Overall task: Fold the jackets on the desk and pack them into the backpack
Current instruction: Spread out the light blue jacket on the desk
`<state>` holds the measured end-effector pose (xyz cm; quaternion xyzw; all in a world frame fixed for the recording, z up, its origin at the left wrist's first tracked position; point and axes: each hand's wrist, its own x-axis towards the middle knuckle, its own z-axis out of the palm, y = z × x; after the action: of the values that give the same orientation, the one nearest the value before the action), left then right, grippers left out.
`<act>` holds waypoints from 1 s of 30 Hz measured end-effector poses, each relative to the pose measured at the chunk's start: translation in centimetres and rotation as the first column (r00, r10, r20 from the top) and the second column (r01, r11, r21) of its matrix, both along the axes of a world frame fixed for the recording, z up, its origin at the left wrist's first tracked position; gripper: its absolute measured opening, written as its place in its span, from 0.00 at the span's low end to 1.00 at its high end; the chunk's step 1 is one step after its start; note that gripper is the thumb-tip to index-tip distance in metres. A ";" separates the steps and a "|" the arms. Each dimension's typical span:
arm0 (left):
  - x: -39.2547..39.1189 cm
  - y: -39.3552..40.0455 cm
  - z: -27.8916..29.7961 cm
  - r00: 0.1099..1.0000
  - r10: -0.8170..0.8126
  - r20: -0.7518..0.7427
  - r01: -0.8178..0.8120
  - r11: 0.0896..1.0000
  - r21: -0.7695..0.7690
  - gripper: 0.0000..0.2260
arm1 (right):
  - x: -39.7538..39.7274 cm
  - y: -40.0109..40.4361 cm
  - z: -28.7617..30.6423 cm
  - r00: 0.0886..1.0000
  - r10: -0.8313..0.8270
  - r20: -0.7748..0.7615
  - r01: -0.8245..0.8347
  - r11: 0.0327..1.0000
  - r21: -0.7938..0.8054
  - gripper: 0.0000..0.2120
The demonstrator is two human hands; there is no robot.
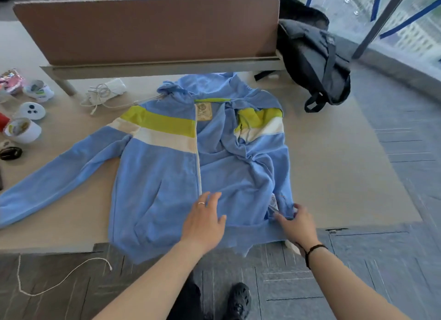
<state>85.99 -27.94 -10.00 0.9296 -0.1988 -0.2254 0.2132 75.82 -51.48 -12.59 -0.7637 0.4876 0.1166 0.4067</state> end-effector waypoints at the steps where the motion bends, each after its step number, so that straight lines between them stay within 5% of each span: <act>1: -0.5 -1.0 -0.2 0.999 -0.032 -0.033 0.033 0.999 0.012 0.28 | -0.1 -0.2 -0.2 1.000 0.019 -0.004 -0.019 0.999 0.033 0.32; 4: -1.6 -3.0 -0.2 0.991 -0.107 -0.081 0.112 0.992 0.062 0.29 | -0.2 -0.3 -0.8 0.996 0.001 0.088 -0.006 0.998 0.062 0.06; 7: -2.0 -4.1 0.6 0.992 -0.108 -0.069 0.110 0.994 0.026 0.28 | -0.3 -0.4 0.7 0.956 -0.164 0.244 0.144 0.985 0.095 0.11; 10: -1.7 -4.8 1.7 1.000 -0.021 0.020 0.022 0.997 -0.080 0.26 | -0.8 0.1 4.2 0.894 -0.200 0.401 0.233 0.972 -0.035 0.09; 13: -0.7 -5.0 2.4 0.980 0.186 0.066 -0.171 0.968 -0.184 0.24 | -1.3 3.8 7.4 0.822 0.206 0.531 0.010 0.927 -0.376 0.04; 16: 0.1 -4.5 2.0 0.954 0.299 -0.015 -0.297 0.938 -0.179 0.25 | -1.3 7.4 5.5 0.738 0.594 0.319 -0.410 0.771 -0.487 0.09; 18: 0.3 -3.8 1.4 0.968 0.237 -0.079 -0.245 0.962 -0.117 0.25 | -1.5 6.9 3.7 0.834 0.477 0.277 -0.390 0.865 -0.317 0.13; 21: 0.1 -2.7 0.2 0.981 0.059 -0.186 -0.062 0.998 -0.008 0.27 | -2.5 3.4 1.5 0.972 0.045 0.230 -0.023 0.995 -0.099 0.17; 25: -1.0 -1.8 -1.0 0.971 -0.011 -0.239 0.028 0.997 0.069 0.30 | -2.3 1.3 -0.3 0.998 0.013 0.059 -0.010 0.999 -0.047 0.27; 30: -1.3 -2.5 -0.6 0.981 -0.033 -0.192 0.040 0.999 0.030 0.30 | -0.7 0.9 -0.9 0.987 -0.155 0.043 0.154 0.988 0.020 0.26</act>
<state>84.70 -30.41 -10.64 0.9034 -0.1905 -0.3207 0.2114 75.14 -50.60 -13.45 -0.7225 0.5354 0.0718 0.4315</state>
